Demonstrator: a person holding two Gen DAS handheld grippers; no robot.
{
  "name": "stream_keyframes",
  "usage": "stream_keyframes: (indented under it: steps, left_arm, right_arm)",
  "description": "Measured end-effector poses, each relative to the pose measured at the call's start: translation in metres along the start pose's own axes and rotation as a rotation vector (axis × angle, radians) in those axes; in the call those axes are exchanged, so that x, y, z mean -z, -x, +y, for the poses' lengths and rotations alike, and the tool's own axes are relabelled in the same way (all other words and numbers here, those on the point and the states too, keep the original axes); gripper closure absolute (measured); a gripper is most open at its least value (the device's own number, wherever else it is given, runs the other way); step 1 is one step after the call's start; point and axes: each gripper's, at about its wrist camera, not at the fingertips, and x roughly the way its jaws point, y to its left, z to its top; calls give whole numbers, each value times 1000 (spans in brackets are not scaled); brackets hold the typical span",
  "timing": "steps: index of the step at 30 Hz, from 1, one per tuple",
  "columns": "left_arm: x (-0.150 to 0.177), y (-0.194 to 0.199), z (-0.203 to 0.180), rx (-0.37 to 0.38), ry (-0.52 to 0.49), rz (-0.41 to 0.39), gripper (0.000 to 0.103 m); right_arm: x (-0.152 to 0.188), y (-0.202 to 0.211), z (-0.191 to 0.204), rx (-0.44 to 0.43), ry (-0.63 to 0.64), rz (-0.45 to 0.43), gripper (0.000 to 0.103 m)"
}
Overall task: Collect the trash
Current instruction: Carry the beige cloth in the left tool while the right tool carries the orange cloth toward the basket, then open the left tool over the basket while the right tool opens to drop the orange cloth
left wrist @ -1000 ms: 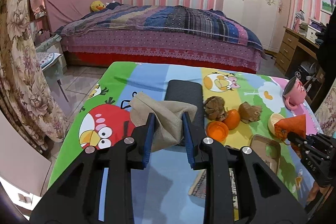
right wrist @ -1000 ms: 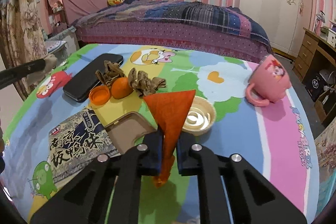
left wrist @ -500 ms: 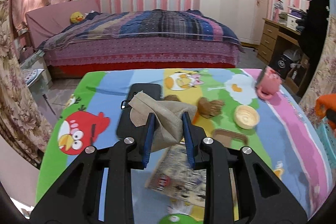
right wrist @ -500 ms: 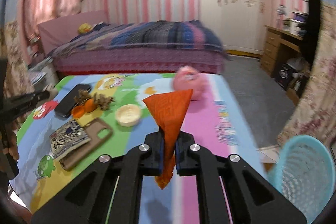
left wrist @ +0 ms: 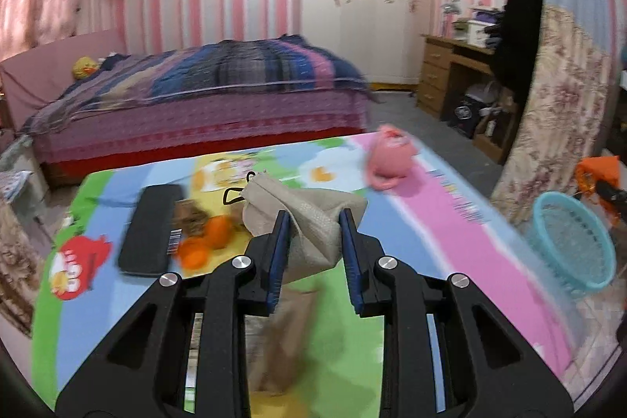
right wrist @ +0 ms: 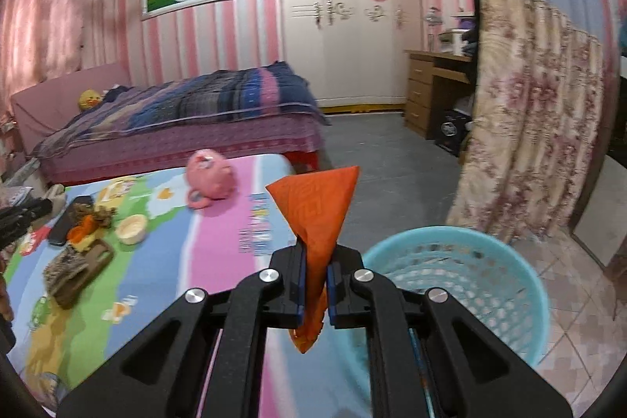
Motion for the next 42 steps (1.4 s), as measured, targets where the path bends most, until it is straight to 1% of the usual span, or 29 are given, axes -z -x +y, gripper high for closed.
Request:
stream_keyframes:
  steps: [1,2,4,7,10,13,15,17,21,25,27,28,29,31,32,33,34,39,42]
  left_arm:
    - [-1,-1,-9,15,-7,-1,78]
    - [-2,-3,-27,34,-32,-5,78]
    - [-3,-7,-50,49,-67,-9,78]
    - [-5,-20,-97,121,-93,-2,78]
    - [-4,-29,-138,180,-122,3,78]
    - [-2,-40,-188,255,-168,8,78]
    - [2,-47,-215,285,-199,11,78]
    - [8,-56,-241,314,-235,24,78]
    - [18,-66,-280,361,-284,44,78]
    - [20,-74,-310,418,-287,55,78]
    - [19,-78,-321,445,-290,64,76]
    - [19,-79,-325,446,-291,66,75]
    - [19,-82,-329,450,-289,72,72]
    - [18,-87,-333,465,-282,91,56]
    - [17,-88,-332,449,-281,86,52]
    - [16,-90,-331,438,-279,81,42]
    - [15,-91,-326,420,-273,74,37]
    - [3,-91,-301,346,-241,42,23]
    - [-4,-85,-285,294,-235,8,15]
  right_arm:
    - [0,0,-7,14,-5,-1,95]
    - [0,2,-21,42,-16,-4,95]
    - [2,4,-39,70,-42,-6,95]
    - [7,5,-57,123,-51,0,95]
    - [11,7,-70,158,-55,5,95]
    - [10,9,-84,180,-80,-1,95]
    - [11,10,-96,204,-102,-3,95]
    - [13,10,-107,209,-128,-8,95]
    - [16,14,-126,227,-176,-16,95]
    - [18,17,-140,243,-213,-25,95]
    - [19,19,-146,251,-227,-28,95]
    - [19,21,-147,254,-233,-30,95]
    - [19,22,-149,258,-239,-33,95]
    - [20,23,-153,268,-249,-32,95]
    - [21,23,-155,271,-252,-30,95]
    - [22,23,-156,274,-255,-27,95]
    - [22,22,-157,276,-256,-25,95]
    - [22,19,-151,271,-245,-18,95]
    - [22,13,-146,265,-224,-6,95]
